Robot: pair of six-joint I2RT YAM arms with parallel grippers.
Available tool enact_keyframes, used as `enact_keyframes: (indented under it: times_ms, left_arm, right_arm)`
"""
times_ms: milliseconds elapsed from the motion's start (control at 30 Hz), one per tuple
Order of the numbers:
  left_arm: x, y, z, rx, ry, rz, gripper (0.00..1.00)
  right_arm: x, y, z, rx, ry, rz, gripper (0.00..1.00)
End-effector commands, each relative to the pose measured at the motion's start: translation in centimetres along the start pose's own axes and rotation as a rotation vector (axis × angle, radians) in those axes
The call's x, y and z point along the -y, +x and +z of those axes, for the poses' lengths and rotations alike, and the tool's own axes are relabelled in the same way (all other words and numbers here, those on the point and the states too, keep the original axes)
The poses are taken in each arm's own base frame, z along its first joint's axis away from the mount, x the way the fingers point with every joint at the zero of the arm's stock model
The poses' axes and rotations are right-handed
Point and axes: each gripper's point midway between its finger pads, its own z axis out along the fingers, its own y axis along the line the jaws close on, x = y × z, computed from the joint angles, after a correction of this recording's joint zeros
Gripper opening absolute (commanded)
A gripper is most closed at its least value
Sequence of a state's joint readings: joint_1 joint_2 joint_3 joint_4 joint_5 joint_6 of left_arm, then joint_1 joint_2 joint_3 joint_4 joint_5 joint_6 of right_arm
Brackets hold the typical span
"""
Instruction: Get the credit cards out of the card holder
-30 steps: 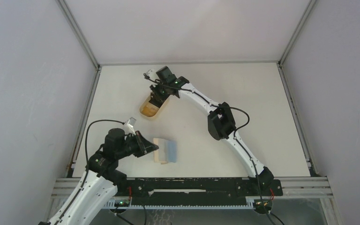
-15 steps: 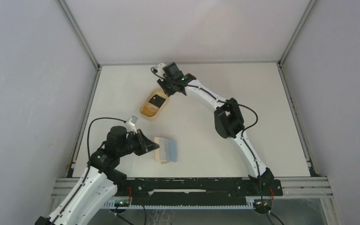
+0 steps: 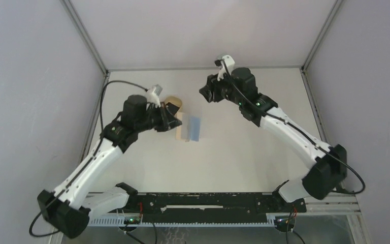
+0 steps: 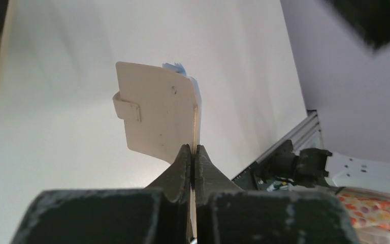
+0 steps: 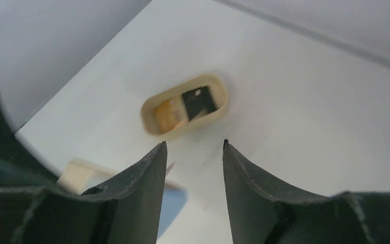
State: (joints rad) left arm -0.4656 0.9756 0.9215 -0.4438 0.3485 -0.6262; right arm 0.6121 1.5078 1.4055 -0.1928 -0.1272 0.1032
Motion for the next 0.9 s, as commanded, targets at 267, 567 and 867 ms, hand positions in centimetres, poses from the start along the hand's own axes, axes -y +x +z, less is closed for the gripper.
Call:
enact_keyframes:
  times_ms: [267,567,867]
  left_arm:
    - [4.8,-4.8,4.2,-0.032,-0.203,0.262,0.00]
    - [5.5,-7.2,5.3,0.046,-0.242,0.199,0.00]
    - [7.1,-7.4,5.6,0.054,-0.188,0.173,0.00]
  right_arm:
    - [-5.5,6.1,-5.7,-0.006,-0.211,0.198,0.53]
    - [-7.3,6.8,-7.7,0.030,-0.270,0.200,0.55]
    - [-7.6,7.4,-5.4,0.030,-0.256,0.210,1.00]
